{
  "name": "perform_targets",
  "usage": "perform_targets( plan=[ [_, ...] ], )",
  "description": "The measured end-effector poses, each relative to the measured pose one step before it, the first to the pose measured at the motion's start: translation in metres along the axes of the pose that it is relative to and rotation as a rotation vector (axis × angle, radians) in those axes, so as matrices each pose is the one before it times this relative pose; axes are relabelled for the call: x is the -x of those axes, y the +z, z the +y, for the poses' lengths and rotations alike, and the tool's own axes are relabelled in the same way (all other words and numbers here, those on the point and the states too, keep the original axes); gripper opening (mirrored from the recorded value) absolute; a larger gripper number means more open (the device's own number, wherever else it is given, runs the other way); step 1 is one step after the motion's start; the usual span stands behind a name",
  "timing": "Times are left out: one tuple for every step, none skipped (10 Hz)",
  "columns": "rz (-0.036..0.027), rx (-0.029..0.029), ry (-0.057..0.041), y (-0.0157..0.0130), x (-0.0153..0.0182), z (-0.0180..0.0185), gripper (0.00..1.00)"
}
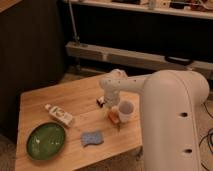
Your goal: Place the pepper on the white sponge
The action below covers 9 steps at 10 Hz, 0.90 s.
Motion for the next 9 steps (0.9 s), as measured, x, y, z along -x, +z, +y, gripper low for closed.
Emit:
perform_targets(
  plan=[
    [-0.00057, 0.01009, 0.00097, 0.00183, 0.00031, 0.00019, 0.65],
    [0.00667, 0.00895, -0.00024, 0.00214, -0.00124, -0.00002, 0.65],
    [0.00805, 0.00457, -0.00195, 0.00186, -0.00111, 0.00079, 0.65],
    [0.0128, 0.00492, -0.0048, 0.00267, -0.00134, 0.00212, 0.65],
    [0.0062, 0.001, -0.00186, 0.00123, -0.00068, 0.001, 0.62],
    [0.00908, -0.00041, -0.00261, 0.00128, -0.00075, 0.0011, 0.54],
    [0.00948, -0.00149, -0.00421, 0.00135, 0.00001, 0.0017, 0.47],
    [0.01023, -0.00247, -0.00717, 0.00119, 0.00101, 0.00299, 0.46],
    [0.00466, -0.00053, -0.00175, 0.00052, 0.00088, 0.00212, 0.46]
  ],
)
